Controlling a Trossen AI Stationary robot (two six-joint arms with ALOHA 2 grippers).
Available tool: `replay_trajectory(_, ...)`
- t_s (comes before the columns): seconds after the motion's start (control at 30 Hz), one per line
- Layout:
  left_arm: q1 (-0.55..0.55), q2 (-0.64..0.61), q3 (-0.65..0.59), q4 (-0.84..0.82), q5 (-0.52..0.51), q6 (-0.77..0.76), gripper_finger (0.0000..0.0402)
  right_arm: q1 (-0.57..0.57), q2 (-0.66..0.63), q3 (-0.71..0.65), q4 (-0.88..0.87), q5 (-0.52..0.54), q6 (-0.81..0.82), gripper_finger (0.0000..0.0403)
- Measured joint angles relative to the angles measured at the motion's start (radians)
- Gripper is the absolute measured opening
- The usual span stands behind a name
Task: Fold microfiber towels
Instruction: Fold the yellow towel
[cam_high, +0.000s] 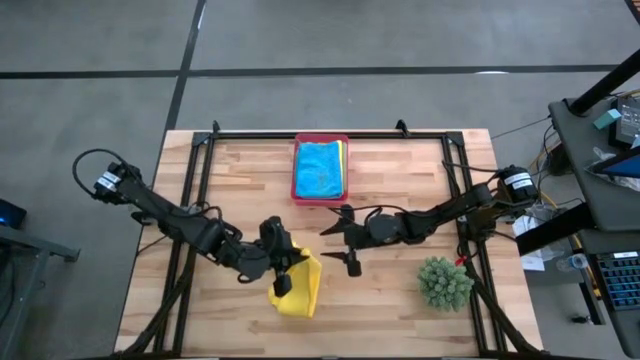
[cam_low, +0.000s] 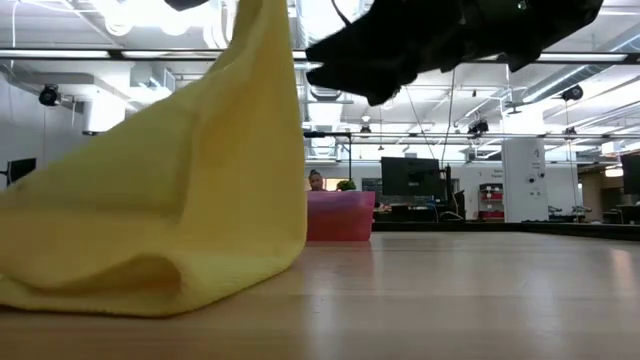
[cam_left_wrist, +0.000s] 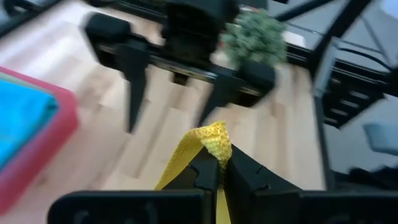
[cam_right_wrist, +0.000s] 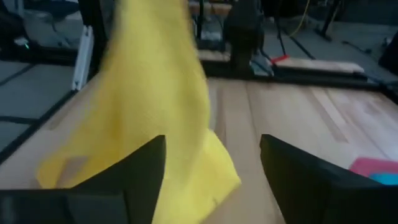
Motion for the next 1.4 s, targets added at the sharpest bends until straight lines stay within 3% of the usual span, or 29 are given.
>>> replay_trajectory(0.13,0.041,0.0,-0.002,-0.001,-0.045,0.029,0.0,0.015,0.0,0.0,0.015,0.001,0.007,0.0266)
replay_trajectory(0.33,0.114,0.0,-0.002,-0.003,-0.099,0.062,0.0,0.031,0.0,-0.003,-0.004,0.025,0.068,0.0256)
replay_trajectory(0.6,0.186,0.0,-0.015,-0.013,-0.135,0.058,0.0,0.05,0.0,-0.005,-0.106,0.216,0.238,0.0249)
replay_trajectory(0.83,0.194,0.0,-0.016,-0.017,-0.135,0.112,0.0,0.049,0.038,-0.005,-0.185,0.297,0.305,0.0247)
replay_trajectory(1.07,0.195,0.0,-0.016,-0.017,-0.135,0.133,0.0,0.051,0.159,0.031,-0.18,0.26,0.318,0.0232)
replay_trajectory(1.23,0.194,0.0,-0.016,-0.017,-0.135,0.134,0.0,0.056,0.183,0.04,-0.183,0.219,0.322,0.0178)
replay_trajectory(1.4,0.194,0.0,-0.016,-0.017,-0.135,0.141,0.0,0.058,0.175,0.04,-0.188,0.211,0.31,0.0065)
